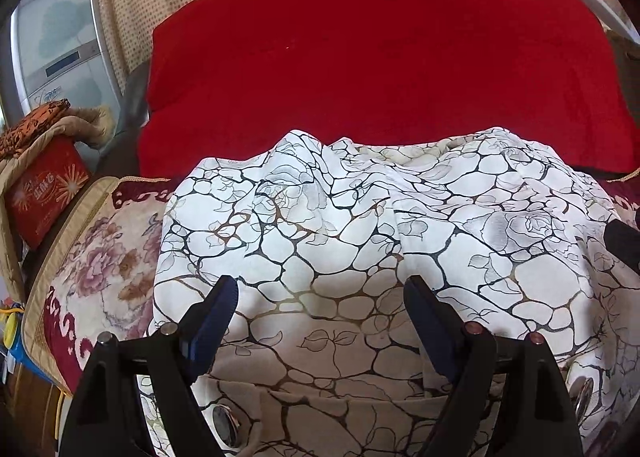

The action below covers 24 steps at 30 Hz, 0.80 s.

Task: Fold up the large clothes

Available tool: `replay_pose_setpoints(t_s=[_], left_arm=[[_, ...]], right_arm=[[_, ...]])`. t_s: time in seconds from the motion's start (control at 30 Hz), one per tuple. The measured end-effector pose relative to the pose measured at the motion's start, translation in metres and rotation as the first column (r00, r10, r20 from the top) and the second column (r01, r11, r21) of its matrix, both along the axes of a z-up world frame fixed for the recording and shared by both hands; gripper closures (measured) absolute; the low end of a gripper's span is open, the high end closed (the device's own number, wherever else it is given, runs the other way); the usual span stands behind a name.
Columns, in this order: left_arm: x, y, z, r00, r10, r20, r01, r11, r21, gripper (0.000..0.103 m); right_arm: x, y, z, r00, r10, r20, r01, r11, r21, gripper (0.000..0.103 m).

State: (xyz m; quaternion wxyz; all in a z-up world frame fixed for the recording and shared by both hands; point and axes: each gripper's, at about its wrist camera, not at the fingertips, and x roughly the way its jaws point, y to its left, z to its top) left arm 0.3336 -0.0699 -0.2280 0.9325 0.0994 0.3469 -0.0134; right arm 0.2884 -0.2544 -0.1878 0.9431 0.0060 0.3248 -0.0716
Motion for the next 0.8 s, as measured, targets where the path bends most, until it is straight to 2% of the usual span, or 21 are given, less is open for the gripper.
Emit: replay_pose_setpoints(t_s=[0.7,0.8], left_arm=[[0.000,-0.017,0.001,1.000,-0.026,0.005,0.027,1.000,-0.015,0.018],[0.008,-0.022,-0.005,1.000,-0.012,-0.018,0.012,1.000,0.012,0.018]], right_arm=[[0.003,0.002,0.000,1.000,-0.011,0.015,0.012,0.999,-0.038,0.037],[0.008,0.002,-0.003,1.000,-0.013,0.002,0.013,0.999,-0.033,0.037]])
